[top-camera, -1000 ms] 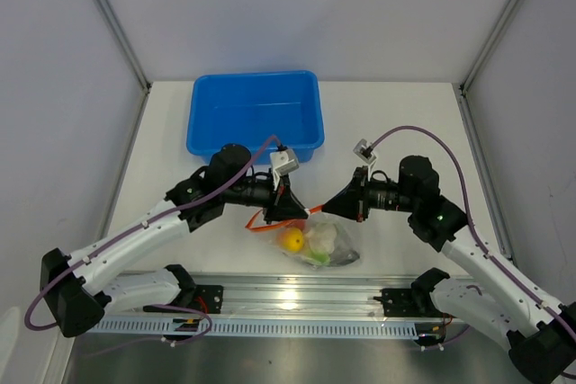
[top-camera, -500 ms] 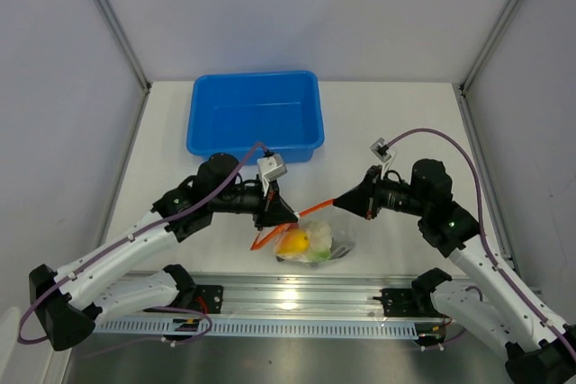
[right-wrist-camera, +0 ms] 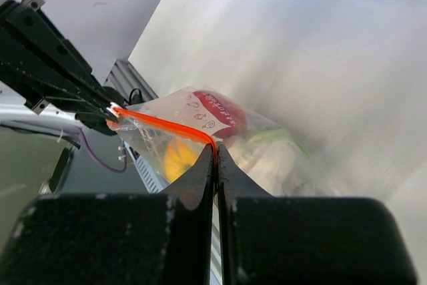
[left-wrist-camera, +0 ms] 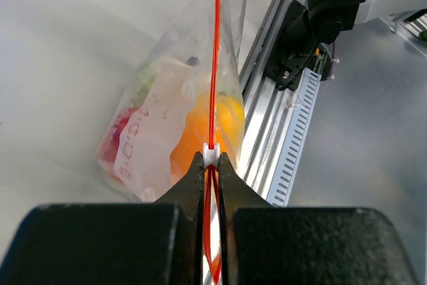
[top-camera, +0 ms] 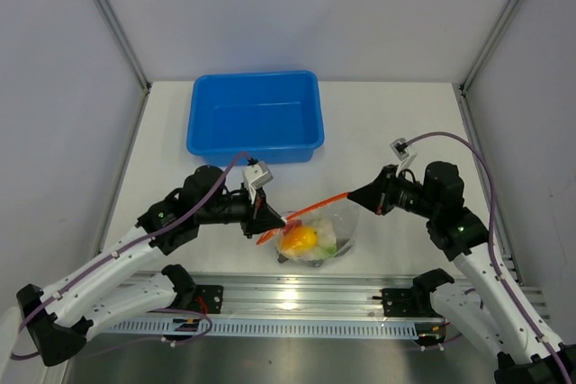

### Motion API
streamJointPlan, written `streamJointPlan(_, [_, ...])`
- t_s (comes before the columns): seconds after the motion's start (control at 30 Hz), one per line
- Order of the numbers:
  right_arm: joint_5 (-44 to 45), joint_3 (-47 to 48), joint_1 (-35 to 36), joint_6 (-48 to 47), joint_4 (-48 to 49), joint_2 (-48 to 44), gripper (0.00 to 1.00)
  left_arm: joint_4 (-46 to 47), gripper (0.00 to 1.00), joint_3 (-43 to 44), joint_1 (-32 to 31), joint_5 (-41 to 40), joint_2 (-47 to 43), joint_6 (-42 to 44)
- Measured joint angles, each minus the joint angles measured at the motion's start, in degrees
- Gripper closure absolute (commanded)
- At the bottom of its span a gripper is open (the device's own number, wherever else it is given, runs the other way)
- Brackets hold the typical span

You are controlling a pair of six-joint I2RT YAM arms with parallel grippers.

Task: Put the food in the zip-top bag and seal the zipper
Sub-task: Zip the zipper food storage bag at the center of the board.

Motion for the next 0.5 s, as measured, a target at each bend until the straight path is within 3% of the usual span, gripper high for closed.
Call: streamJointPlan(0.5, [1.8,-1.2,-5.0,0.6,-2.7,-1.8,1.00,-5.8,0.99,-4.2,0.1,-8.2,-7.7,-4.5])
